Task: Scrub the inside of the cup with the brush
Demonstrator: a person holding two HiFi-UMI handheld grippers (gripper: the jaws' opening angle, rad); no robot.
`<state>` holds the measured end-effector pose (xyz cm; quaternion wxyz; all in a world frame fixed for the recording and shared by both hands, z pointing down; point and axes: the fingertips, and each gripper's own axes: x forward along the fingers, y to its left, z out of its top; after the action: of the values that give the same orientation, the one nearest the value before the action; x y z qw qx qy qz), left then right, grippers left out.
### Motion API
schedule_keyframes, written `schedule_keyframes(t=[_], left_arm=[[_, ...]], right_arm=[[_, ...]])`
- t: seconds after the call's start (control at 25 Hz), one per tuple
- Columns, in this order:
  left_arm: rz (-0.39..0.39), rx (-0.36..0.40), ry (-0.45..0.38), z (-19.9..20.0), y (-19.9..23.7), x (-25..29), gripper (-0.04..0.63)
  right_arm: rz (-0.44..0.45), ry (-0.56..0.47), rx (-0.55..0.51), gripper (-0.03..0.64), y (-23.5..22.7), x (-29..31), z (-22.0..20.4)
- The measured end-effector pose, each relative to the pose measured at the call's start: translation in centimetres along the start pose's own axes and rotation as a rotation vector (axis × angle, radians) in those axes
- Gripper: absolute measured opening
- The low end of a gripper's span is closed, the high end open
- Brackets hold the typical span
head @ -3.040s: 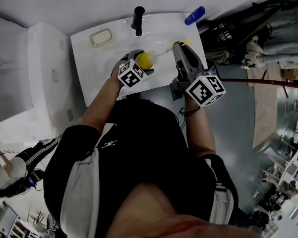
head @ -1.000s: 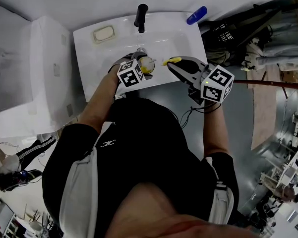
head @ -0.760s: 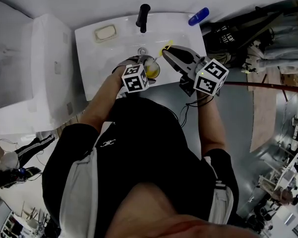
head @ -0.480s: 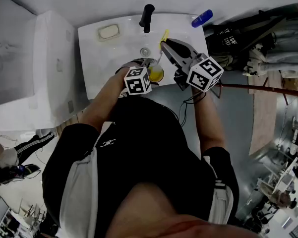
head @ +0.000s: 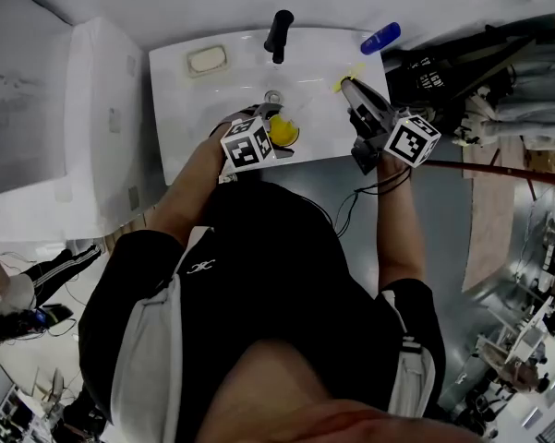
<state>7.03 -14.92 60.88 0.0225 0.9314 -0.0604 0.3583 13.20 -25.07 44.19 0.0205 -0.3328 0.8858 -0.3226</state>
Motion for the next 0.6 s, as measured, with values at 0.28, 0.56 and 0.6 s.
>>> schedule_keyframes(t=[0.28, 0.56, 0.6], left_arm=[[0.052, -0.027, 0.031, -0.5, 1.7, 0.0, 0.410], [0.086, -0.090, 0.046, -1.0, 3.0, 0.4, 0.410], [0.089, -0.097, 0.049, -1.1, 3.1, 0.4, 0.410]], right_arm=[[-0.051, 0.019, 0.057, 0.051, -1.6, -4.3, -2.4], [0.043, 0.136, -0.112, 0.051, 3.0, -5.8, -4.0], [0.067, 0.156, -0.143, 0.050, 3.9, -5.7, -4.3]])
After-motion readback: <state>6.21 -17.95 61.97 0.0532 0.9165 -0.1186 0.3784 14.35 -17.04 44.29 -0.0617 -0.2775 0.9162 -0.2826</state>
